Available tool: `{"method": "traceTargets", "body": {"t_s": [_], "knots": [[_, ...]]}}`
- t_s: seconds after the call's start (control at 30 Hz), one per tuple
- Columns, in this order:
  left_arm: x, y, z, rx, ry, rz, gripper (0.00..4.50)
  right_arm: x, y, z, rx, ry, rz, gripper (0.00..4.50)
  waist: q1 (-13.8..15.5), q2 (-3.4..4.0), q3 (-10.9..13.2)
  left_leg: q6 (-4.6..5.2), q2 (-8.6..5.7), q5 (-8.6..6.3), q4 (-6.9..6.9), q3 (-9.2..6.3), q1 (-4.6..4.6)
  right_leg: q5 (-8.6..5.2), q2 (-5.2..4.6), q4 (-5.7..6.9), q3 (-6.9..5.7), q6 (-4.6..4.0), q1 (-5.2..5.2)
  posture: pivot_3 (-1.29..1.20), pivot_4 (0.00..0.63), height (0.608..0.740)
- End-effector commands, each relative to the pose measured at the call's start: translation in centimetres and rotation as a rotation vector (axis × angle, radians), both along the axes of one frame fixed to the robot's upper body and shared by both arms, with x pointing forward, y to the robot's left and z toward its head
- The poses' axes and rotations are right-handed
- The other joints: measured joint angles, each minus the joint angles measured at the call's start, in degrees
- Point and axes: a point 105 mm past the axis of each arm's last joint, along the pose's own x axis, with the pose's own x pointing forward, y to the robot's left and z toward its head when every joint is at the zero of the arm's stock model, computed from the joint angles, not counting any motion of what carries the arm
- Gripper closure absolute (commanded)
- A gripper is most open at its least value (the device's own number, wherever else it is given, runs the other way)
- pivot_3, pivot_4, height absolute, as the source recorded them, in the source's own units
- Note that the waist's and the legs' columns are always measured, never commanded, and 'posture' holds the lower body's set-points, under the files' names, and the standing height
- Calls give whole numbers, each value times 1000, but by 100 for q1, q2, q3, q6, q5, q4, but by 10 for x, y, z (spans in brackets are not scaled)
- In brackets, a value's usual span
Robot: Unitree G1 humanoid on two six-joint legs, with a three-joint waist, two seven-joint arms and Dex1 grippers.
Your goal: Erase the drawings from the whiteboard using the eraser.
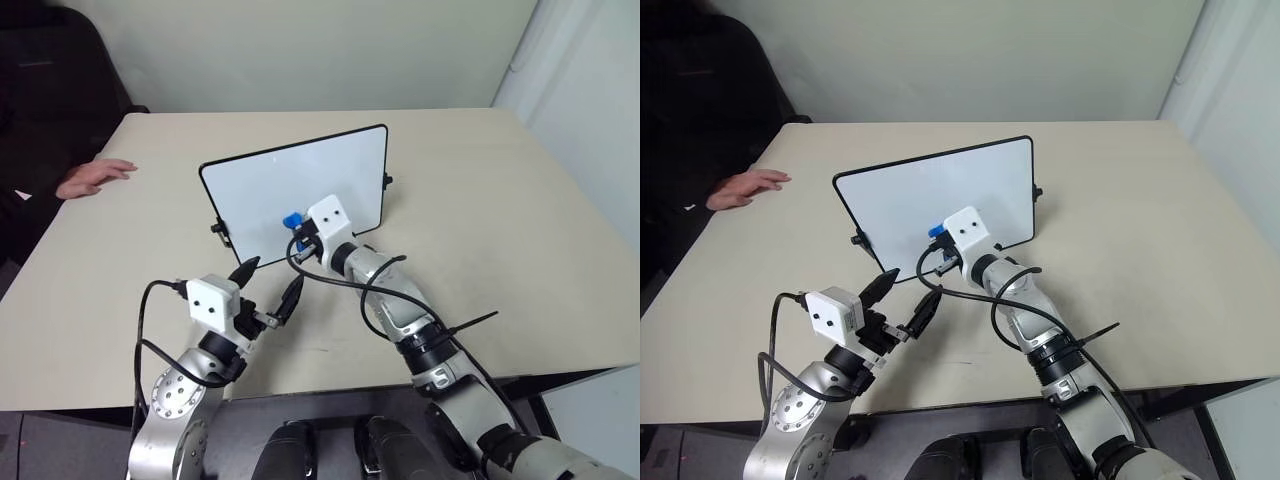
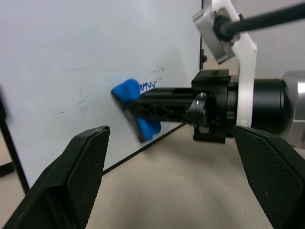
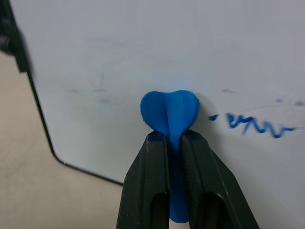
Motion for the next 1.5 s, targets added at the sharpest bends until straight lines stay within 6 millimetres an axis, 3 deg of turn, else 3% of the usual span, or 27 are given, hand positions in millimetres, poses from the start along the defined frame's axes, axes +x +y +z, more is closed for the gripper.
{"method": "traceTargets", "body": {"t_s": [0.03,0.37,0.57,0.77,1.07,1.17,1.5], "knots": [[-4,-4,12,-8,-43,-19,0,11,-7,37,130,-60,-77,4374,12,0,0,-3,0,0,0,0,0,2,0,0,0,-3,-1,0,150,740],[-1,-5,12,-8,-47,-27,0,33,-37,28,96,-47,-232,4374,16,-1,0,-7,0,1,0,-1,0,3,-1,-13,8,-6,-7,0,150,740],[0,-6,13,-7,-48,-31,0,35,-38,24,81,-33,-243,4374,17,-1,0,-10,1,-1,-2,-1,-7,3,-1,-16,10,-6,-16,0,150,740],[1,-6,13,-9,-48,-30,0,47,-59,10,51,12,-351,4374,19,-1,0,-11,1,-1,-2,-1,-12,3,-1,-21,12,-6,-21,0,150,740],[1,-7,13,-11,-50,-34,0,24,-13,17,47,-35,-144,4374,1,-2,0,-12,1,-2,-5,-1,-40,8,-1,-25,13,-6,-66,0,150,740],[0,-7,13,-11,-49,-33,0,13,1,21,46,-46,-62,4374,-7,-3,0,-15,1,3,7,0,-39,76,-1,-26,13,18,-75,0,150,740],[-1,-7,12,-13,-48,-31,0,-16,37,11,-34,13,155,4374,-121,-8,-4,11,13,23,3,0,10,93,0,-24,-1,31,-91,0,150,740]]}}
